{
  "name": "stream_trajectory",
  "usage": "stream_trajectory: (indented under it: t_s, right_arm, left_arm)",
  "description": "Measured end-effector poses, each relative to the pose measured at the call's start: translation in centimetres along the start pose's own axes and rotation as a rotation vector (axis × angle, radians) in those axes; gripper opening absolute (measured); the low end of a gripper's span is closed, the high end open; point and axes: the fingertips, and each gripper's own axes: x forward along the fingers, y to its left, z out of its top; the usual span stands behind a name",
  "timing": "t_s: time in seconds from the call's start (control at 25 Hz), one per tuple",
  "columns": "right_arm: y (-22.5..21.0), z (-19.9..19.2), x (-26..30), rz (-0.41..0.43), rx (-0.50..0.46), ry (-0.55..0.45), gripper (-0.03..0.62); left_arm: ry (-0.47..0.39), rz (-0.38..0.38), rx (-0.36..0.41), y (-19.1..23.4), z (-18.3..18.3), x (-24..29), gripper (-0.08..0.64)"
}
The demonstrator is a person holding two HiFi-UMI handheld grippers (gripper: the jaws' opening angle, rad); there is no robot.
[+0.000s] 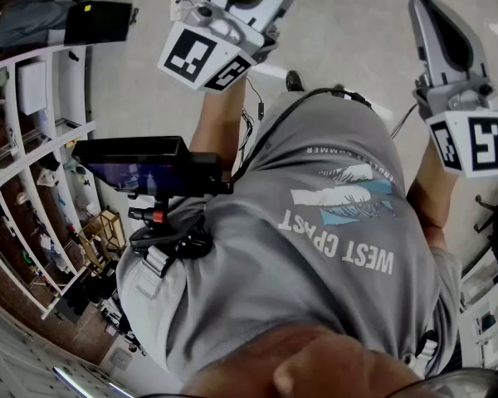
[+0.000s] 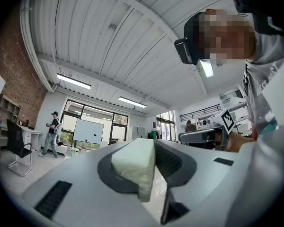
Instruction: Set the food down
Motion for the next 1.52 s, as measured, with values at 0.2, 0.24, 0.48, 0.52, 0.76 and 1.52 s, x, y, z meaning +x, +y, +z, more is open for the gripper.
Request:
stream_trajectory:
  t_s: [0.2, 0.24, 0.48, 0.52, 0.76, 1.52]
  right_arm:
    - [0.2, -0.4, -0.1, 0.005, 0.002, -0.006, 0.008]
    - [0.2, -0.4, -0.2, 0.010, 0.002, -0.007, 0.007]
    - [0.0, -0.8, -0.2, 0.078, 0.032, -0.102, 0.011]
    - [-0.4, -1.0, 0.1, 0.081, 0.032, -0.128, 0.011]
    - [-3.0, -2.2, 2.7, 0.031, -0.047, -0.208, 0.011]
    - [-4.6, -3.1, 11.8, -0.077, -0.046, -0.160, 0.011]
  left_arm:
    - [0.015, 0.009, 0.010, -0.1, -0.7, -0.1, 0.095]
    - [0.018, 0.012, 0.010, -0.2, -0.8, 0.0, 0.096]
    - [0.033, 0.038, 0.030, -0.2, -2.6, 1.4, 0.096]
    - [0.035, 0.043, 0.038, -0.1, -3.0, 1.7, 0.097]
    - [0.062, 0.066, 0.107, 1.0, -5.9, 4.4, 0.095]
    - [0.087, -0.023, 0.134, 8.7, -6.9, 6.4, 0.096]
